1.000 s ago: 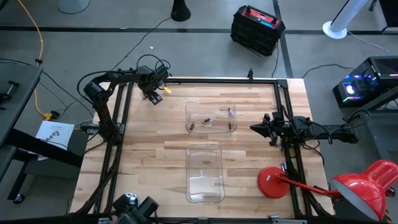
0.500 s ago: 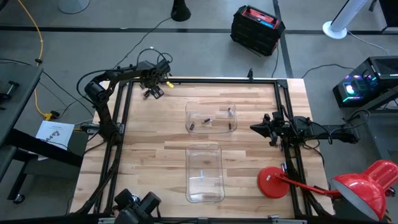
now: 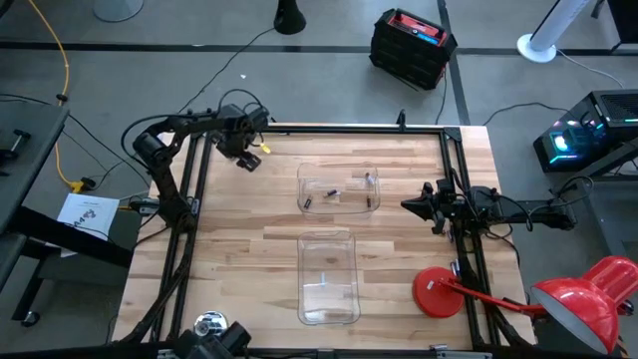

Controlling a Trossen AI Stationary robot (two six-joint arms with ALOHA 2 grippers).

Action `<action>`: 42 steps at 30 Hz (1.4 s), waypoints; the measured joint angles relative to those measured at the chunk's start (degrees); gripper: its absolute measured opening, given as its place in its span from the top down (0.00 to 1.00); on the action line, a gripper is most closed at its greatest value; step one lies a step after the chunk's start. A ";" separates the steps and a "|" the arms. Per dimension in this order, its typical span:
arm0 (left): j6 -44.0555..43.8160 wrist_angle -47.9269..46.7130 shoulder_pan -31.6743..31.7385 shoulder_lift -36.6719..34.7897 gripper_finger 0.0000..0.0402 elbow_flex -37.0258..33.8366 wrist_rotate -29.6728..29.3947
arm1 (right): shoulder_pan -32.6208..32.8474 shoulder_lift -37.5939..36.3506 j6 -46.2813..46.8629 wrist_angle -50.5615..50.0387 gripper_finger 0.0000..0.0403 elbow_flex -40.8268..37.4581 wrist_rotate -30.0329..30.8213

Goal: Sort batteries
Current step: Put the black battery into the top transparent bin

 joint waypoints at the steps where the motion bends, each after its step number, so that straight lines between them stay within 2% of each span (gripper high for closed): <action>1: -1.23 0.95 -0.07 -0.29 0.46 -1.37 -0.32 | 0.00 0.00 0.01 0.00 1.00 0.00 -0.01; 6: -3.57 5.01 0.89 -0.76 0.46 -5.01 -0.38 | 0.00 0.00 0.01 0.02 1.00 0.00 0.01; 16: -2.63 11.65 3.26 -0.49 0.47 -3.17 -1.98 | 0.01 0.00 0.01 0.00 1.00 0.00 -0.01; 20: -0.08 12.51 3.26 -0.47 0.50 -2.89 0.11 | 0.01 0.00 0.00 0.00 1.00 0.00 0.01; 25: -3.53 14.42 3.57 0.27 0.54 -2.77 2.79 | 0.00 0.00 -0.01 0.00 1.00 0.00 -0.01; 33: -3.23 13.87 3.59 1.98 0.68 -2.61 5.61 | 0.00 0.00 0.00 0.00 1.00 0.00 -0.01; 39: -0.75 13.46 3.52 0.77 0.93 -2.68 6.58 | 0.01 0.00 0.00 0.01 1.00 0.00 0.00; 42: -0.75 13.89 3.54 -1.59 0.93 -2.80 7.45 | 0.00 0.00 0.01 0.00 1.00 0.00 -0.01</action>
